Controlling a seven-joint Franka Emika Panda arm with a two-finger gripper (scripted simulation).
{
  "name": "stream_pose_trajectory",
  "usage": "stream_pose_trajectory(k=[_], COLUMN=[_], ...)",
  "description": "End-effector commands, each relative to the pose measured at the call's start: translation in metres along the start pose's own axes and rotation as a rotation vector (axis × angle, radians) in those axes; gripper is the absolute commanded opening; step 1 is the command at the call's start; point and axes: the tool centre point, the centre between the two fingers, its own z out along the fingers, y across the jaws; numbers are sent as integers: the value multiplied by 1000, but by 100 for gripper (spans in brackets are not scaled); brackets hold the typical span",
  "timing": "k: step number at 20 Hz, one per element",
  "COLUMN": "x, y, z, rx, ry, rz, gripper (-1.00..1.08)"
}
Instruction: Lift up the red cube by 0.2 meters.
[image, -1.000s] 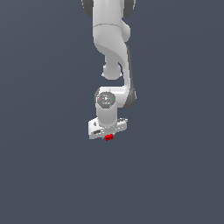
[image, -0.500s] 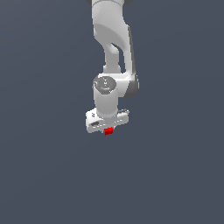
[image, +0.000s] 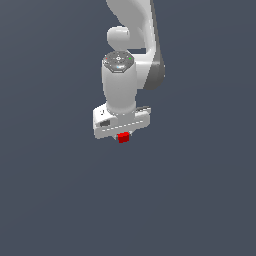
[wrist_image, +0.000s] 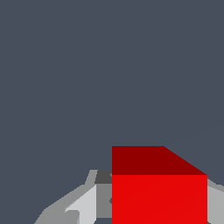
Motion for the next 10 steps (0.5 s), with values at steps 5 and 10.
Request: stream_pose_trajectory(k=[5,10], x=[1,2], y=[0,1], z=[-34,-40], rx=[0,0], ry=[-1,-1], rz=[0,0], gripper=[-100,-100])
